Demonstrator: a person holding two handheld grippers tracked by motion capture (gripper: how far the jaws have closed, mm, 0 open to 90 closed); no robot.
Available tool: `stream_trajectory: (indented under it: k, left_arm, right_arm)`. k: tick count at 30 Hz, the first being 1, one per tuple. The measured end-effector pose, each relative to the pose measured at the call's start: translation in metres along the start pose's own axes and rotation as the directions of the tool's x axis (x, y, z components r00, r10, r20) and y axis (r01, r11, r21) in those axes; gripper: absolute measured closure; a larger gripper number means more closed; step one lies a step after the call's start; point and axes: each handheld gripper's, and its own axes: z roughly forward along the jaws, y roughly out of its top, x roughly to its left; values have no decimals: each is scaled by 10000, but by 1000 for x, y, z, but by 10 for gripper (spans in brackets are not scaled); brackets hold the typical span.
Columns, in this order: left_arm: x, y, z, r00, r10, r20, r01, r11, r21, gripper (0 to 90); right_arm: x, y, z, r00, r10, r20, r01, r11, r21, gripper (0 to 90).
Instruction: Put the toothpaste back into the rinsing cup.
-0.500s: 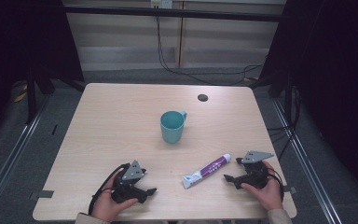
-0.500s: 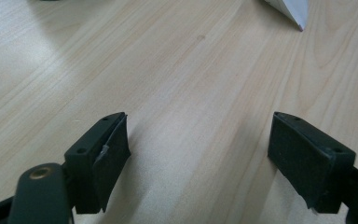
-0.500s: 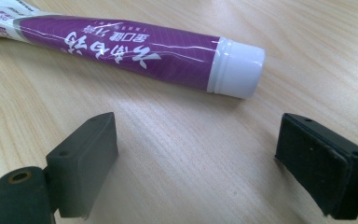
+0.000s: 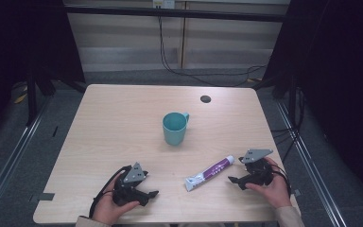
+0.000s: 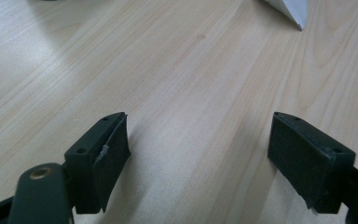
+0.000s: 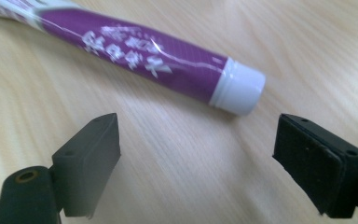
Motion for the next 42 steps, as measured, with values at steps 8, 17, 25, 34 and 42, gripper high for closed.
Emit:
stream_trajectory:
  k: [8, 17, 25, 34, 42]
  left_arm:
    - [0, 0, 0, 10000, -41, 3, 41, 10000, -2, 201]
    - [0, 0, 0, 10000, -47, 6, 47, 10000, 1, 201]
    - [0, 0, 0, 10000, -46, 2, 46, 10000, 0, 201]
    - [0, 0, 0, 10000, -29, -4, 29, 10000, 8, 201]
    - [0, 0, 0, 10000, -7, -9, 7, 10000, 9, 201]
  right_arm:
    - [4, 29, -7, 9914, -1226, -454, 1233, 9923, 123, 152]
    - [15, 54, 8, 9671, -2296, -1094, 2366, 9700, 560, 157]
    - [24, 70, 21, 9430, -2951, -1536, 3109, 9461, 908, 161]
    - [36, 84, 31, 9147, -3627, -1782, 3865, 9139, 1238, 174]
    - [40, 90, 42, 8984, -3819, -2167, 4206, 8901, 1753, 192]
